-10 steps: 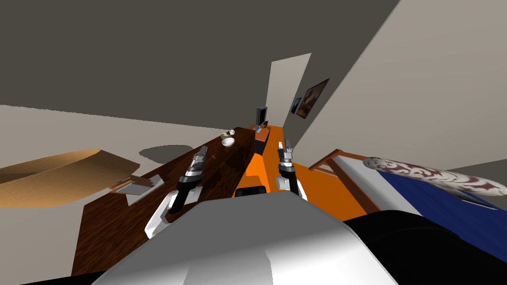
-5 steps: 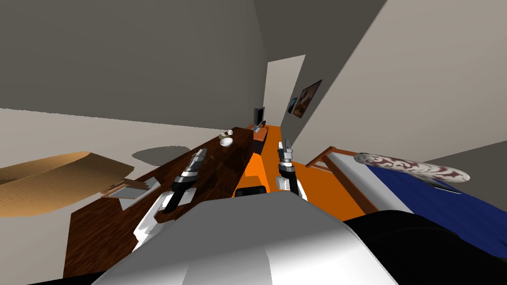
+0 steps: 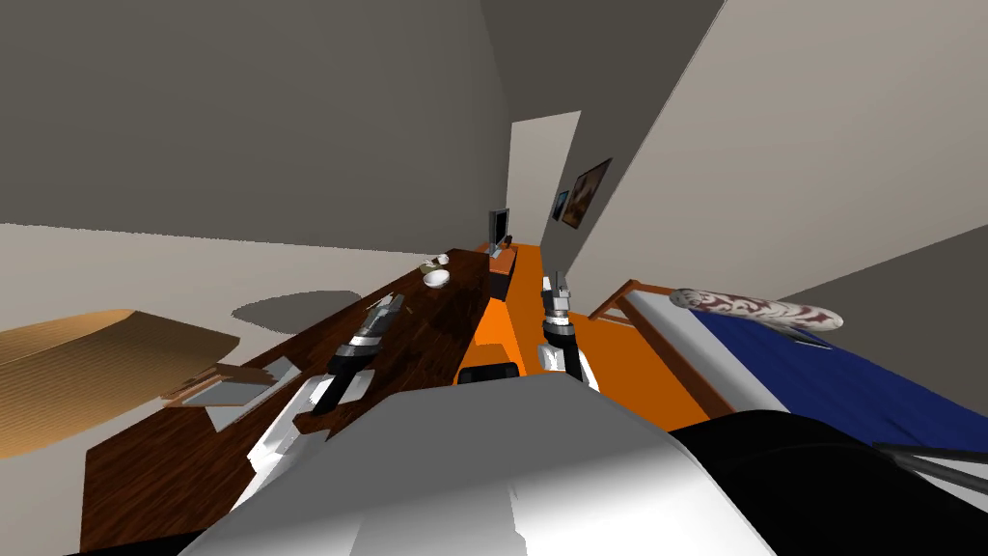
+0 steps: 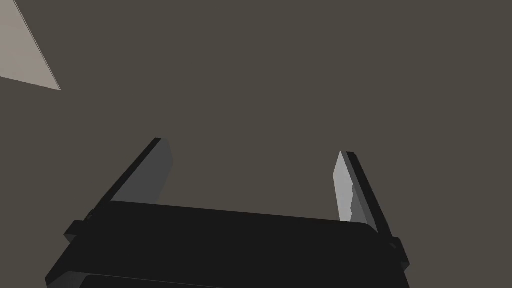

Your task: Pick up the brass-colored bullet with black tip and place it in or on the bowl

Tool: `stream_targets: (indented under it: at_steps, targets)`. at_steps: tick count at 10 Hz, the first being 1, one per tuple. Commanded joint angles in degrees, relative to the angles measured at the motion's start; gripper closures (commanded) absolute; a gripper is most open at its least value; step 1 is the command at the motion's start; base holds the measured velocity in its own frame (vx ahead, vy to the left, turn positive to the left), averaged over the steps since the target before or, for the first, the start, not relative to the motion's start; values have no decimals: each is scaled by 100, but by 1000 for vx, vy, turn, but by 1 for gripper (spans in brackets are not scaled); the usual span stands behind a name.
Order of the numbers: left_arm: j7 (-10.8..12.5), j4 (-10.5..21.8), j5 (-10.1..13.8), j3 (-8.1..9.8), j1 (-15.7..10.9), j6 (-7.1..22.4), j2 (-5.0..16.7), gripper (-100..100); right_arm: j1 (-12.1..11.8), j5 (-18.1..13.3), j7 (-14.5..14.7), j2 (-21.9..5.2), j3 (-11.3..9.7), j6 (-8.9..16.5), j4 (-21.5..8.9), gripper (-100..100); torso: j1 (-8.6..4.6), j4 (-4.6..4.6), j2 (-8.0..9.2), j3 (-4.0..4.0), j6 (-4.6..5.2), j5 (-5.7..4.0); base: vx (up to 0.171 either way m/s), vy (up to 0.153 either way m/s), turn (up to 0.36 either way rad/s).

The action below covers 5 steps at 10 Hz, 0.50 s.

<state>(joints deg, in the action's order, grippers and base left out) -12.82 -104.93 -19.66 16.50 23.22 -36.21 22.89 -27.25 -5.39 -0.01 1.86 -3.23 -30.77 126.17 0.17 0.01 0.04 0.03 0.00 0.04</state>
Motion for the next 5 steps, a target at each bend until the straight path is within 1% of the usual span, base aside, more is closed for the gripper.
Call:
stream_targets:
  at_steps: [1, 5]
  targets:
    - [-140, 247, -82, 38, -41, -20, 120, -100, 0, 0, 0, 0, 0, 0, 0, 0, 0, 0, 0, 0, 0, 0, -7, 41, -158]
    - [-505, 972, -262, 95, -185, -65, 512, -100, 0, 0, 0, 0, 0, 0, 0, 0, 10, 0, -3, -1, 0, 2, -11, 59, -171]
